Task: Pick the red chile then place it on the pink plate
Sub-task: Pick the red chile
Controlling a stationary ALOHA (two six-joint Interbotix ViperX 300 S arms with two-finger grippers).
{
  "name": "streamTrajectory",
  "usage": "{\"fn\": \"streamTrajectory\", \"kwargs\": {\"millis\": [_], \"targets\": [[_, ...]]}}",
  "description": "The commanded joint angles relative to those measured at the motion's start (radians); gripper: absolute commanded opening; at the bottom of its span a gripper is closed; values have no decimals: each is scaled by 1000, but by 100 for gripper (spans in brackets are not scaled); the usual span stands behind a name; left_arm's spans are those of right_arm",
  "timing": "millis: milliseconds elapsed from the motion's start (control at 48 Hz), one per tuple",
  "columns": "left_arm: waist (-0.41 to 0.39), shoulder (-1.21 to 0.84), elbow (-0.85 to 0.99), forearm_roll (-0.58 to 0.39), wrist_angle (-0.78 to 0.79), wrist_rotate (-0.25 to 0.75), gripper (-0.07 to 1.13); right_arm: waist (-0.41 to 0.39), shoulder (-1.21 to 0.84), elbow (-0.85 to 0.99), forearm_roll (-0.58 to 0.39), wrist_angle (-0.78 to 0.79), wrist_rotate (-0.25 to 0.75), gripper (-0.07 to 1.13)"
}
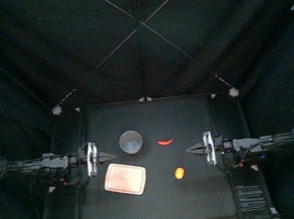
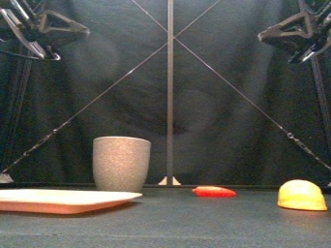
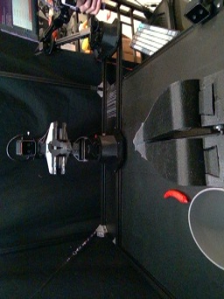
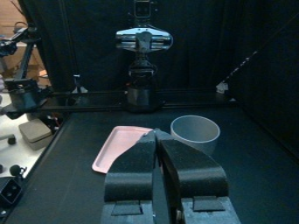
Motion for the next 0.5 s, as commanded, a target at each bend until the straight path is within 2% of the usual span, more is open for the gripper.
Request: {"fn": "streamTrajectory", "kwargs": {"millis": [21,271,375,500], "targets": [[12,0,-6,-2,-11,0,-7,-61,52,-29,8,2,9,1],[14,-5,0,2,-11,2,-3,-209,373,-147,-23,152,9,23],[14,-6,2,2,-11,2,-3,-249,526,-221,-57,242,11,43],[14,-8,5,2,-11,2,-3,-259,664,-291,-81,295,15,74]]}}
